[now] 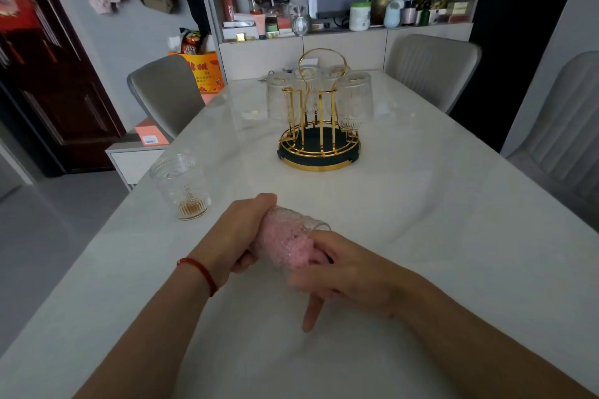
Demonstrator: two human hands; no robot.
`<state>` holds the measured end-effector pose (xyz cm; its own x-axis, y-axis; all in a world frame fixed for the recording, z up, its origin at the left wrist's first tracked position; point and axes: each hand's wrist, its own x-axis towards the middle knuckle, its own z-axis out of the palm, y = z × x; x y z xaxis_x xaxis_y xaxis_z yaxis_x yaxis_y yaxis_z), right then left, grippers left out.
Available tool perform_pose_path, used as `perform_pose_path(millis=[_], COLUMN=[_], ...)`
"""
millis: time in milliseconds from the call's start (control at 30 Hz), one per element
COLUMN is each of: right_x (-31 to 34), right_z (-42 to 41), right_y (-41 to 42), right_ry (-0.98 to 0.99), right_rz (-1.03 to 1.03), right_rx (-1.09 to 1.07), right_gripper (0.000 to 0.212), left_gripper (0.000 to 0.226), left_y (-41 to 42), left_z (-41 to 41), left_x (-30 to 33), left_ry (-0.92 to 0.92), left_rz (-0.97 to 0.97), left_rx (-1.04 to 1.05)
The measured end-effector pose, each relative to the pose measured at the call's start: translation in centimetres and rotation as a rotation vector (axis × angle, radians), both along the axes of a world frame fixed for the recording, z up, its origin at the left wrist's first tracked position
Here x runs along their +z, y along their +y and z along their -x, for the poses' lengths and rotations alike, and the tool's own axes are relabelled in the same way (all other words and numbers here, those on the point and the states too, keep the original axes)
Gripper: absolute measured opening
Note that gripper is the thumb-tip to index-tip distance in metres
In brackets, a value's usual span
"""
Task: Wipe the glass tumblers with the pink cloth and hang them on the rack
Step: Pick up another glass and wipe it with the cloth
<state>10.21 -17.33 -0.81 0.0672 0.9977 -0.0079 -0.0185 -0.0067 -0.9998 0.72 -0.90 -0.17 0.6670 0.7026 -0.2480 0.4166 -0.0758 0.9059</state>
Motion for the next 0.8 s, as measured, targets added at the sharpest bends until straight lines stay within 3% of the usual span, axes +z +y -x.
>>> perform_pose_path(millis=[100,233,333,400,433,500,633,700,800], right_x=[0.2,0.4,0.2,0.3,0.4,0.1,0.1,0.0,0.2], right_z=[0.0,0.1,0.2,0.3,0.4,0.1,-0.3,-0.4,-0.5], right_y=[0.0,0.3,0.5,0.5,0.5,0.4,0.2,0.4,0.4], right_ry=[0.050,0.181,0.203,0.246,0.281,0.379,0.847,1.004,0.775], right_rz=[-0.006,0.075,0.124,0.109,0.096,0.088,0.056,0.037,0.023], right_rx=[-0.004,-0.019,-0.067,-0.108,-0.134,-0.186,-0.151,-0.125,-0.126], right_gripper=[0.035,0.011,0.019,0.010,0.004,0.019,0.026,0.029,0.035], left_gripper=[0.041,0.043,0.042,0.039,0.038,0.042,0.043,0.042,0.040], left_y=[0.0,-0.4,-0.5,-0.8,-1.0,-1.4,-1.8,-1.4,-1.8], left_z=[0.2,0.2,0.3,0.1,0.0,-0.3,-0.3,-0.2,-0.4], left_x=[0.3,0.7,0.6,0.5,0.3,0.1,-0.1,-0.2,-0.1], left_ry=[-0.020,-0.045,-0.045,-0.081,-0.126,-0.265,-0.496,-0.561,-0.529], left_rz=[-0.002,0.063,0.089,0.060,0.027,-0.095,-0.479,-0.544,-0.384], left_rx=[0.017,0.057,0.086,0.118,0.141,0.169,0.105,0.067,0.086])
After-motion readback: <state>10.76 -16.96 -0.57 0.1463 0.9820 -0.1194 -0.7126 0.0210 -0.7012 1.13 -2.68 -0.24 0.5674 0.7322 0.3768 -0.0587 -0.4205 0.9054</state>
